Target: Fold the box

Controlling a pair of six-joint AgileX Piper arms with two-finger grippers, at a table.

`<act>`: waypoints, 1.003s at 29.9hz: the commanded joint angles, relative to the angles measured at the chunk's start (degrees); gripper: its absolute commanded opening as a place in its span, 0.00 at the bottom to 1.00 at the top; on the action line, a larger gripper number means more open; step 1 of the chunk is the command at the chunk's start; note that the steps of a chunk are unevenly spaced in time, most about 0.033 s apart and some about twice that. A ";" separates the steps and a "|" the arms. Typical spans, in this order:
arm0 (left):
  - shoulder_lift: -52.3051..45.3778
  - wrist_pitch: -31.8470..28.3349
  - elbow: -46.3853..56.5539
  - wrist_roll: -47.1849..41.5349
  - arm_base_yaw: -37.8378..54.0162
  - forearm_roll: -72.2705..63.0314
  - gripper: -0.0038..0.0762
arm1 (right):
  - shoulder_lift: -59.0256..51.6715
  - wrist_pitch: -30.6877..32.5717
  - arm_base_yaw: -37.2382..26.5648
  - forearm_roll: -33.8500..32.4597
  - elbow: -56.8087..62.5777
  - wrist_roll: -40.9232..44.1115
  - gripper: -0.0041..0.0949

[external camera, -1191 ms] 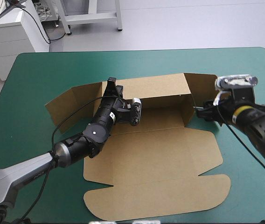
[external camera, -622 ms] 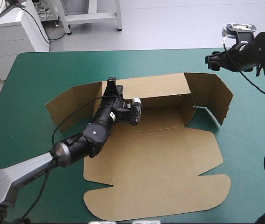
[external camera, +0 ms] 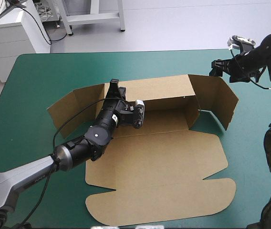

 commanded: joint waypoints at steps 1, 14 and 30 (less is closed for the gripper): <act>-1.23 -0.65 -0.64 0.07 -0.13 -1.55 0.04 | -4.85 0.63 -0.56 1.85 1.72 -2.33 0.78; -1.23 -0.65 -0.64 0.07 -0.13 -1.55 0.04 | -12.43 0.63 -0.56 1.70 13.55 -6.27 0.78; -1.23 -0.65 -0.64 0.53 -0.13 -1.55 0.04 | -19.96 0.31 -0.56 9.41 28.73 -19.86 0.77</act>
